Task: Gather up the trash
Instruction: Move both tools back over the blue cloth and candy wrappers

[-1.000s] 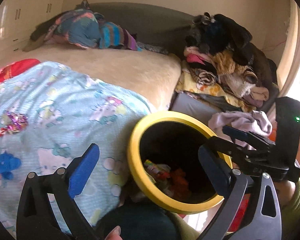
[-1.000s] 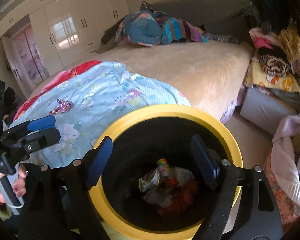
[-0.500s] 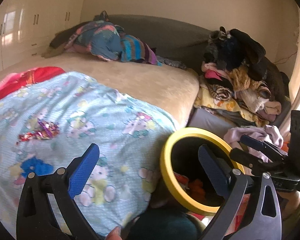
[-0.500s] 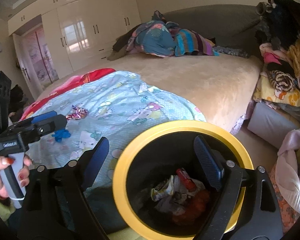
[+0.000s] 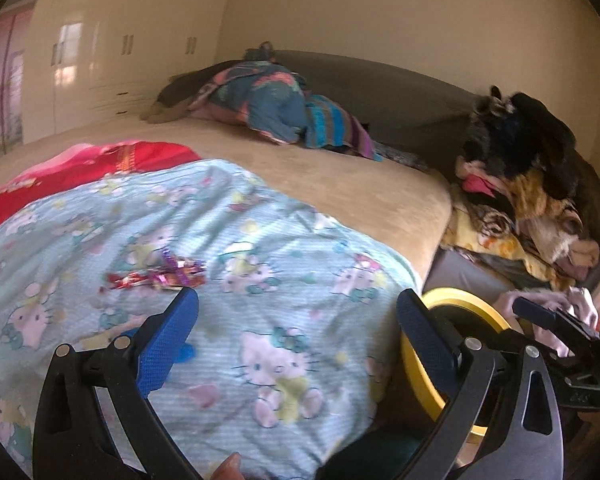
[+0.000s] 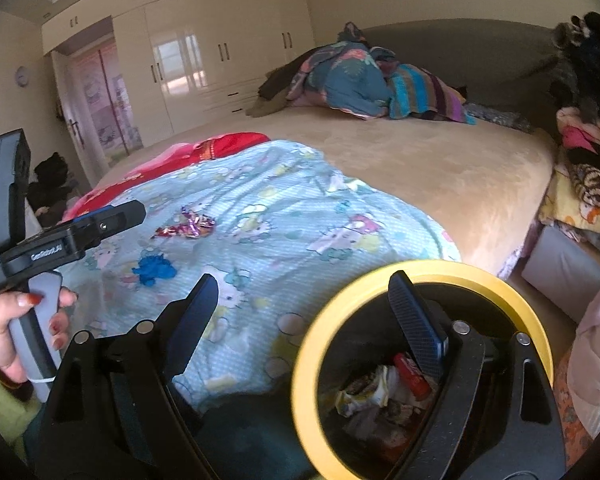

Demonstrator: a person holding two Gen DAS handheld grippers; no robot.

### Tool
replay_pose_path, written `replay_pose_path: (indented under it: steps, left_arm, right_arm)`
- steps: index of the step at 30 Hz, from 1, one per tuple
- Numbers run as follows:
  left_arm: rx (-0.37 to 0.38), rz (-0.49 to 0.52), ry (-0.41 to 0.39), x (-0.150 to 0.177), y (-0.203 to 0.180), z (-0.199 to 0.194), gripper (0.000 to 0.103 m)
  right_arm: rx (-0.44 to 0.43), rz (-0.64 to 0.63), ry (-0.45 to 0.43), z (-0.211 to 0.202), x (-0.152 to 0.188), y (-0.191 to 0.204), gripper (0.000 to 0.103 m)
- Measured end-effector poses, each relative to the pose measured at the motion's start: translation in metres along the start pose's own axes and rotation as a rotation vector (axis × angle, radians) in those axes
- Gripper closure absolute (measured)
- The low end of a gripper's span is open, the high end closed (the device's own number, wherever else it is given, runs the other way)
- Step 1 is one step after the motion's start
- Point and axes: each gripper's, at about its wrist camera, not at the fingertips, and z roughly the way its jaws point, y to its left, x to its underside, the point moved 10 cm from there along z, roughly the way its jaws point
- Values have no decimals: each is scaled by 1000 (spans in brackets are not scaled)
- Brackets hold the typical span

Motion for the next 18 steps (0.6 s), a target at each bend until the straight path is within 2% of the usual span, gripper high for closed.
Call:
replay_pose_path:
  steps: [8,18]
  left_arm:
    - [-87,-93,-7,-1,60,-4,7]
    - [-171,-191,28,15,125,1,7]
  right_arm:
    - [-42,-19,21,29,-9,31,24]
    - [-134,-40,75,91,-30,82,24]
